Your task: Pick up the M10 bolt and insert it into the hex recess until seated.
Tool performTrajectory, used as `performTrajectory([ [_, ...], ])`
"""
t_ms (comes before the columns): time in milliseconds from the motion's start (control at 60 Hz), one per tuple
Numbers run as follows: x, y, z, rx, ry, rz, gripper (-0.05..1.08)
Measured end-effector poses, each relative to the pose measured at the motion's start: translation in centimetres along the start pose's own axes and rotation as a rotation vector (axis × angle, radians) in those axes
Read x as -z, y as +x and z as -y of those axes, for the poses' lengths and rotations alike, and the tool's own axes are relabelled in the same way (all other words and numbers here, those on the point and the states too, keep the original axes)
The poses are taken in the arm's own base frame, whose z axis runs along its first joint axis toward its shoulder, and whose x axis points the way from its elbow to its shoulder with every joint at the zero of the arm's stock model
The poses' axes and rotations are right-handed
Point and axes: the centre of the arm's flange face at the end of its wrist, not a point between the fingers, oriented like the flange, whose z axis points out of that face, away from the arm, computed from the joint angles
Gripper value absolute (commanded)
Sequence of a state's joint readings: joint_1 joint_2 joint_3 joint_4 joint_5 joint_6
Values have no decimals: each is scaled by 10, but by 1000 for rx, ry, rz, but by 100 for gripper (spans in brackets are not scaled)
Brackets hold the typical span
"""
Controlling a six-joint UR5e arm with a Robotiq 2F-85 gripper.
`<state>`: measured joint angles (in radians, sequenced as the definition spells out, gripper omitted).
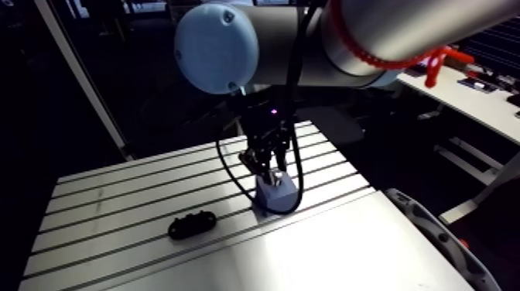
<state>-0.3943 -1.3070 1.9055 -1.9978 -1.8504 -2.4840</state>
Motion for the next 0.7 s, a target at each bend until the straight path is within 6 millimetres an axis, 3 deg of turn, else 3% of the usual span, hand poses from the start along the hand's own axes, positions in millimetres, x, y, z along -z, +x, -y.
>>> performTrajectory([
  [417, 9, 1, -5, -26, -39, -43, 0],
  [700, 39, -3, -12, -61, -86, -123, 0],
])
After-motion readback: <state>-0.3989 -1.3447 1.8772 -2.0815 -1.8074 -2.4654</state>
